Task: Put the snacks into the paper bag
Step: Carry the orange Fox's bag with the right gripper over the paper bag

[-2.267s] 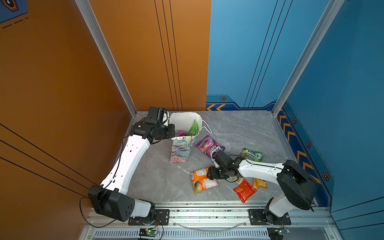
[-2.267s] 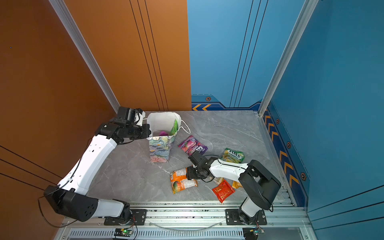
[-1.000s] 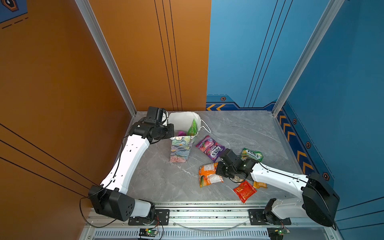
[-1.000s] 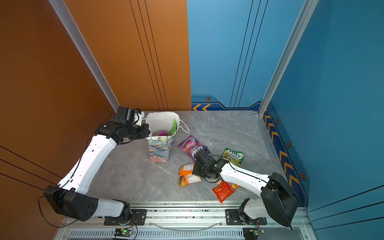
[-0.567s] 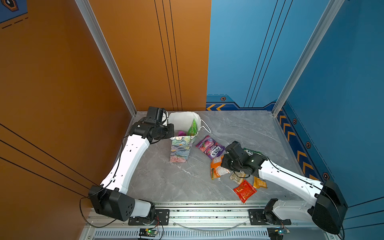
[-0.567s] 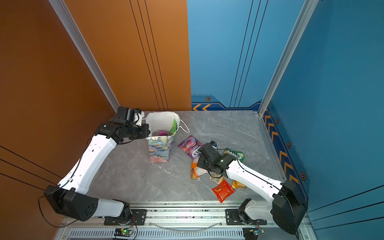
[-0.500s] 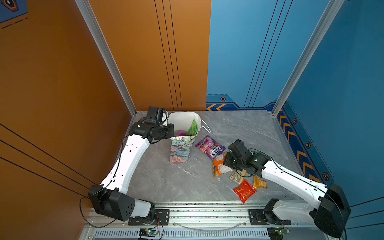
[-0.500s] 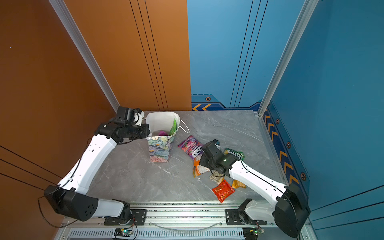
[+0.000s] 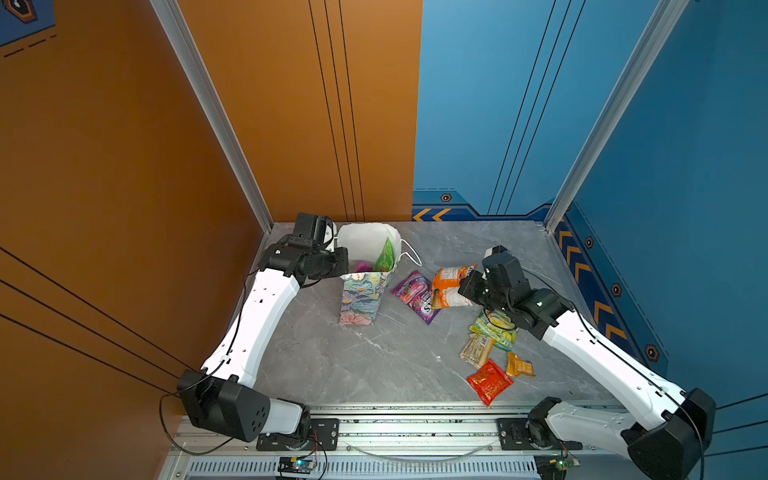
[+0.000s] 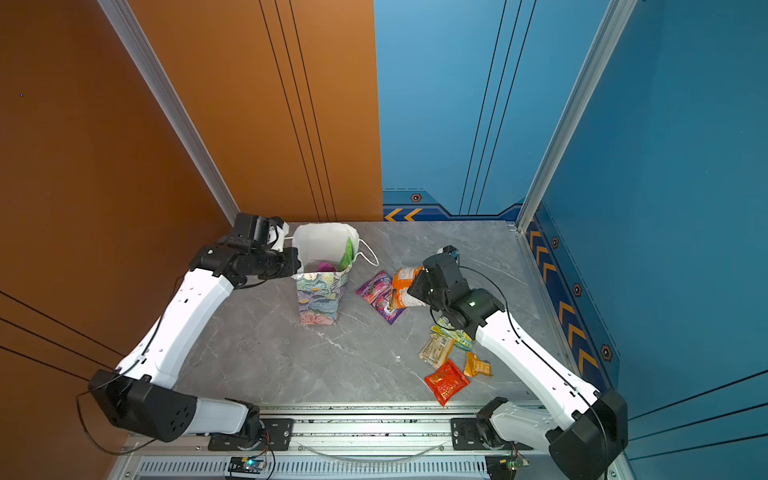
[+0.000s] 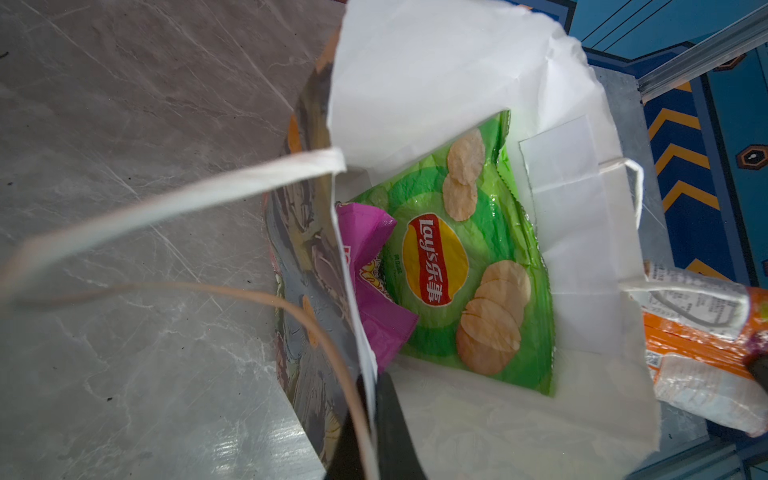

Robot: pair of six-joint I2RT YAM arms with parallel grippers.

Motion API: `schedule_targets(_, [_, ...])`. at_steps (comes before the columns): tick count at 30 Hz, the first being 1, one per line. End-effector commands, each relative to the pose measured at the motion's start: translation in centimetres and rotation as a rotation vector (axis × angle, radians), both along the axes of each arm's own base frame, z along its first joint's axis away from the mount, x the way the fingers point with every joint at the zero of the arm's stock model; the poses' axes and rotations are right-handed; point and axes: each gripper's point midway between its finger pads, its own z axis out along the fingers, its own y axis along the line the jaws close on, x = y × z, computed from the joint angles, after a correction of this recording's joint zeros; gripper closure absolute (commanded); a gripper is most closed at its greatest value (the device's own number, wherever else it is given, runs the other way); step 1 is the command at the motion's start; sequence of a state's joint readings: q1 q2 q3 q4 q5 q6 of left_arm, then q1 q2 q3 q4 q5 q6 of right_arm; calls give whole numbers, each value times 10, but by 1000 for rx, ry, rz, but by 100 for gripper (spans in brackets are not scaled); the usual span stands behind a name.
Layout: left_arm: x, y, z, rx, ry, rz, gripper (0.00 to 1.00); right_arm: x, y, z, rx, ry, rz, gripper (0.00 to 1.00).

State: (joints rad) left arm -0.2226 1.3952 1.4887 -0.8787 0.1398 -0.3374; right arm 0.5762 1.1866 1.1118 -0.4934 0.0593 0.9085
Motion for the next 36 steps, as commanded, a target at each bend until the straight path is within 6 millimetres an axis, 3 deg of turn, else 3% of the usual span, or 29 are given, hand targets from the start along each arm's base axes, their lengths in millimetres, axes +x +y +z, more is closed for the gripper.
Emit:
schedule_targets(1, [10, -4, 18, -26, -75, -11, 99, 19, 1, 37, 12, -110, -27, 100])
schedule_targets(5, [7, -8, 23, -27, -90, -26, 99, 25, 2, 66, 16, -166, -31, 100])
schedule_targets(12, [0, -15, 29, 17, -126, -55, 98, 34, 1, 137, 20, -310, -42, 100])
schedule_targets(19, [-3, -25, 31, 11, -129, -87, 99, 33, 19, 177, 49, -380, -12, 100])
schedule_targets(25, [-5, -30, 31, 2, -128, -108, 98, 36, 56, 183, 39, -369, 64, 100])
schedule_targets(29, [-7, -33, 32, 3, -132, -118, 99, 30, 92, 183, 37, -347, 143, 100])
schedule_targets(36, [-8, -37, 32, 1, -133, -133, 98, 37, 127, 161, -2, -282, 210, 100])
